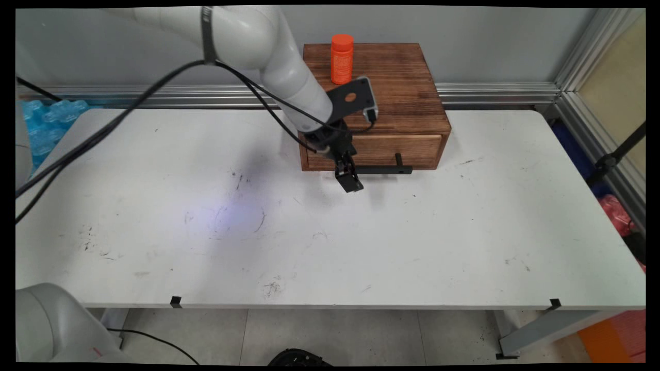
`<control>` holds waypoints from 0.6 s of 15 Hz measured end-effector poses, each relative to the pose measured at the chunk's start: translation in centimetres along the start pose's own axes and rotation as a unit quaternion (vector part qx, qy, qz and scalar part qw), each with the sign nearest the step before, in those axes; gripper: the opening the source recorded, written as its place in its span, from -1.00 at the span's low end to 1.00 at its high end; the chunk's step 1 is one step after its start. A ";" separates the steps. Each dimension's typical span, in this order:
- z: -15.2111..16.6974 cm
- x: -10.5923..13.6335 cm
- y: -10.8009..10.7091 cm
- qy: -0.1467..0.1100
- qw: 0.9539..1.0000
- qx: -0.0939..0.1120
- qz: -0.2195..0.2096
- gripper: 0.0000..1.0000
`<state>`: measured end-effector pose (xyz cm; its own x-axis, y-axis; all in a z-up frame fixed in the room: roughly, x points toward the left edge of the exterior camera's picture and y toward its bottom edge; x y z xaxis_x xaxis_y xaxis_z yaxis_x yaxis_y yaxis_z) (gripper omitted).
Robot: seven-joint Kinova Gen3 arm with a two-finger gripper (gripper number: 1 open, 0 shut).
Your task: Open the drawer
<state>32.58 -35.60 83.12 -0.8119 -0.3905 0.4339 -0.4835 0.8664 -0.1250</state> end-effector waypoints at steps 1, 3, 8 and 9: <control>0.7 0.2 0.0 -0.003 1.000 -0.001 0.003 1.00; 2.1 0.6 0.1 -0.010 1.000 -0.003 0.009 1.00; 4.2 1.2 0.3 -0.022 1.000 -0.007 0.017 1.00; 4.5 1.3 0.4 -0.025 0.999 -0.008 0.019 1.00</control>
<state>29.86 -37.18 79.58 -0.8446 -0.3724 0.3846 -0.4474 0.8856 -0.1251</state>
